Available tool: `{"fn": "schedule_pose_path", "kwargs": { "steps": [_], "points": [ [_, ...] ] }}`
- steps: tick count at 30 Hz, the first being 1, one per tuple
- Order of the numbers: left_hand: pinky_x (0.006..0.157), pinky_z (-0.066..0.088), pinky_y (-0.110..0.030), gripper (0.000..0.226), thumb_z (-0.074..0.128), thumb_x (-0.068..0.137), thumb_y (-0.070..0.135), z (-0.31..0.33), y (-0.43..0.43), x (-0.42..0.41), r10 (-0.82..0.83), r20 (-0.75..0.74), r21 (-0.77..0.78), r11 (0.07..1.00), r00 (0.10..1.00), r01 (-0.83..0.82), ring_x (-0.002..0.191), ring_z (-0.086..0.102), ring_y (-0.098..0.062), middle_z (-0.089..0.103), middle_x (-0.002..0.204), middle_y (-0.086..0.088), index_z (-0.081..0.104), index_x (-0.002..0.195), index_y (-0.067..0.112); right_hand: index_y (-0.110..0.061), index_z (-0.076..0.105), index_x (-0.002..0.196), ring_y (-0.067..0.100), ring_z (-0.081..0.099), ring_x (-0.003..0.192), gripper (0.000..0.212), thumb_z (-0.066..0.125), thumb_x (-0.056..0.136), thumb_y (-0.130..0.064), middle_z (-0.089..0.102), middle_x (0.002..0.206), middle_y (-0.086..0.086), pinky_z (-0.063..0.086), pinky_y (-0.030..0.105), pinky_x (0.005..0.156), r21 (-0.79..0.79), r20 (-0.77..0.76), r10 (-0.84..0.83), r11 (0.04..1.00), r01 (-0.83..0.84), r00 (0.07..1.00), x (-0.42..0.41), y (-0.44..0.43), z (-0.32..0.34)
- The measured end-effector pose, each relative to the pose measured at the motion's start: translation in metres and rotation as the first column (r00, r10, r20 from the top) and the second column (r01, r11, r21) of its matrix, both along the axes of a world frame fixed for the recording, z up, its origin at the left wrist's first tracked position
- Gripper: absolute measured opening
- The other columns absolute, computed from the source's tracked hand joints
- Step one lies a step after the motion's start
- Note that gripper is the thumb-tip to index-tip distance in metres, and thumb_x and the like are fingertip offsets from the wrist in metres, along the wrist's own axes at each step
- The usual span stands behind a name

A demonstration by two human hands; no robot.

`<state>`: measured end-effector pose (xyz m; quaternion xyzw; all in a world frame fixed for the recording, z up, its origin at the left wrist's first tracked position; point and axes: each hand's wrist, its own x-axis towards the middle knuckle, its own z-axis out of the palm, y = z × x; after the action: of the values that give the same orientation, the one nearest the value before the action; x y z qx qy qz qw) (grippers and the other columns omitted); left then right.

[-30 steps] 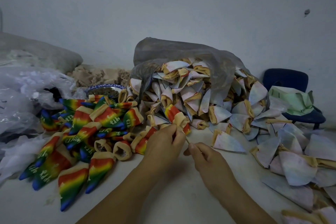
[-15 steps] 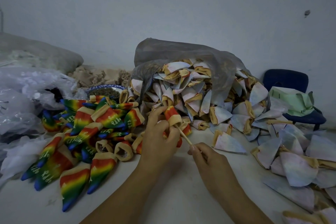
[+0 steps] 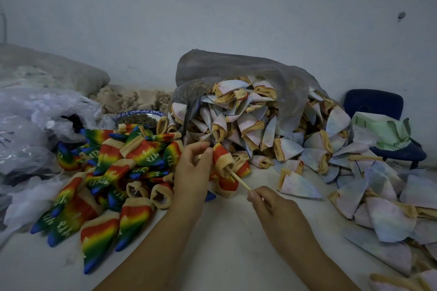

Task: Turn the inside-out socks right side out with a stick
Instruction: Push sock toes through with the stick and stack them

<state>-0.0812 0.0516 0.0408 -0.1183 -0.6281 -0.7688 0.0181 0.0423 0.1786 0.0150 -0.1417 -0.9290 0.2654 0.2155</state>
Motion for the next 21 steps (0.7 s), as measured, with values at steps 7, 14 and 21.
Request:
{"fn": "schedule_pose_path", "kwargs": {
  "steps": [7,14,21],
  "points": [
    [0.096,0.053,-0.044,0.011,0.063,0.094,0.036,-0.001,-0.003,-0.004,-0.101,-0.038,-0.201,0.975,0.994,0.091,0.113,0.058,-0.017,0.058,0.122,0.004,0.065,0.092,0.047,-0.036,0.056,0.089,0.009,0.052,0.058,0.031,0.032,0.093,-0.055,0.049,0.057,-0.005,0.038,0.028,0.052,0.078,-0.003,-0.029,0.997,0.029,1.0,0.003,0.007,0.004],
    [0.083,0.054,-0.033,0.012,0.059,0.096,0.032,-0.008,-0.003,-0.012,-0.026,0.049,-0.106,0.994,0.998,0.031,0.101,0.061,-0.013,0.066,0.106,0.006,0.067,0.088,0.036,-0.029,0.053,0.073,0.011,0.05,0.056,0.034,0.042,0.091,-0.056,0.048,0.056,-0.002,0.033,0.025,0.051,0.031,0.061,-0.069,0.997,0.068,0.996,0.003,0.014,0.01],
    [0.055,0.046,-0.02,0.018,0.052,0.1,0.016,-0.007,-0.005,-0.016,-0.321,0.294,0.385,0.902,0.9,0.196,0.063,0.06,-0.006,0.071,0.083,-0.001,0.069,0.101,0.016,-0.016,0.029,0.061,0.008,0.027,0.04,0.046,0.055,0.091,-0.041,0.027,0.048,-0.007,0.027,0.017,0.041,-0.353,-0.04,-0.18,0.923,0.154,0.983,0.003,0.023,0.021]
  ]
}}
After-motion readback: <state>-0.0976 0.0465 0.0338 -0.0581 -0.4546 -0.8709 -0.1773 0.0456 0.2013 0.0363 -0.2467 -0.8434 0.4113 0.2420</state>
